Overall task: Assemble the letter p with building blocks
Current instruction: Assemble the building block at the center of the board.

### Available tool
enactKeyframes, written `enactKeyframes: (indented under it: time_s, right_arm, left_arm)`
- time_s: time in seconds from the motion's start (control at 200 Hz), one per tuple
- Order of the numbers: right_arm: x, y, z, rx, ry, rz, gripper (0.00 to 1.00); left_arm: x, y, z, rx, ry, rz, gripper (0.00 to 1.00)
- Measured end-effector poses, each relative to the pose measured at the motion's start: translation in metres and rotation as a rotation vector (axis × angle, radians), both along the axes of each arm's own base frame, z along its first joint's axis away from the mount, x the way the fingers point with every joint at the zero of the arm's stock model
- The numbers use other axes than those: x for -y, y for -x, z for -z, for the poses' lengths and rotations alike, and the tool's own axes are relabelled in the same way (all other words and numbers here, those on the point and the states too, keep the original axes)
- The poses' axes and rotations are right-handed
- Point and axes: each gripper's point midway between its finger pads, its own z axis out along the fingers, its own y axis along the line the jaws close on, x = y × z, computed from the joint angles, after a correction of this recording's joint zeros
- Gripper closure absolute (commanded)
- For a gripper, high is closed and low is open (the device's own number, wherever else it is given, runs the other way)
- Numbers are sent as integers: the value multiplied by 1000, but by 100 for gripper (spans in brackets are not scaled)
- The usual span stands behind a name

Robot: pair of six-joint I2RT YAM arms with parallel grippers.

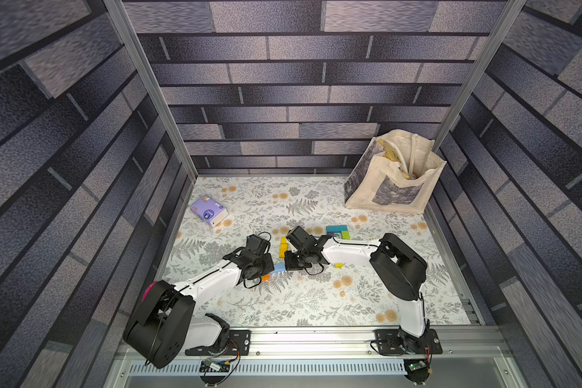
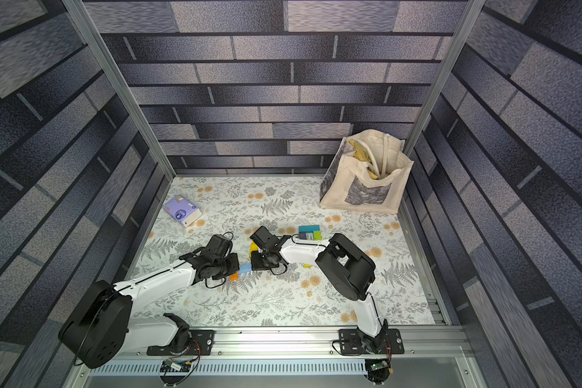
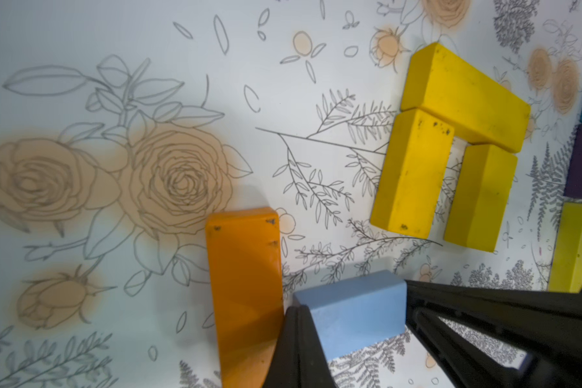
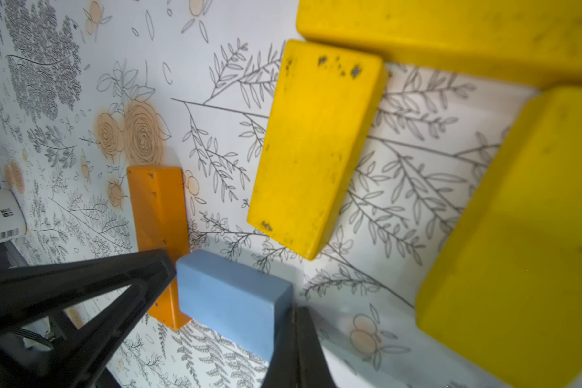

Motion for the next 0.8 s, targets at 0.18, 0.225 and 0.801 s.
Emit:
enactKeyframes:
  time_s: [0.18, 0.225, 0.801]
  right_arm:
    - [0, 0, 0, 0, -1, 0, 95]
    - [0, 0, 0, 0, -2, 0, 94]
    - [29, 17, 1, -33, 31, 62, 95]
  left_arm:
    - [1, 3, 9, -36, -9, 9, 100]
    - [1, 3, 9, -38, -9, 9, 100]
    - [28, 12, 6, -31, 44, 100, 100]
